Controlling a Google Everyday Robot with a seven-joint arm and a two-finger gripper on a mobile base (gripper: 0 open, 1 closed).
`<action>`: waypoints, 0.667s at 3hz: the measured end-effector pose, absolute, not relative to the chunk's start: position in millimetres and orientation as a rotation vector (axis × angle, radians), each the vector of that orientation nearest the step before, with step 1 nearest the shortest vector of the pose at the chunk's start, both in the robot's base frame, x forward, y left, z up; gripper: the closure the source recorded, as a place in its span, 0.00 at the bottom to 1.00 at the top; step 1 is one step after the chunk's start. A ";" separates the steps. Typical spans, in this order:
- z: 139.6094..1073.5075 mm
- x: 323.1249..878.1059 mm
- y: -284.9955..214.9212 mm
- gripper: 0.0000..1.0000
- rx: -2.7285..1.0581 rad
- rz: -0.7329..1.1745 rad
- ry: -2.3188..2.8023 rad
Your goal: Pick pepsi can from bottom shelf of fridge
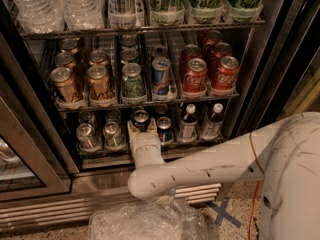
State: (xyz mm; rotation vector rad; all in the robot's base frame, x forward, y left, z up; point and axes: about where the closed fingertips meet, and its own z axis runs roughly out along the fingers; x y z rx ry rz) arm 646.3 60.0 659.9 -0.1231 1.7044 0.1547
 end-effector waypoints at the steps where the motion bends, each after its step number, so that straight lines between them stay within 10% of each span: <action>1: 680.2 627.7 54.7 1.00 -0.140 0.165 1.658; 2: 693.0 601.3 46.1 1.00 -0.144 0.173 1.636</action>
Offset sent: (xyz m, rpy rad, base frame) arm -0.0844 -0.0250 0.0458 0.0089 -0.0880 0.0392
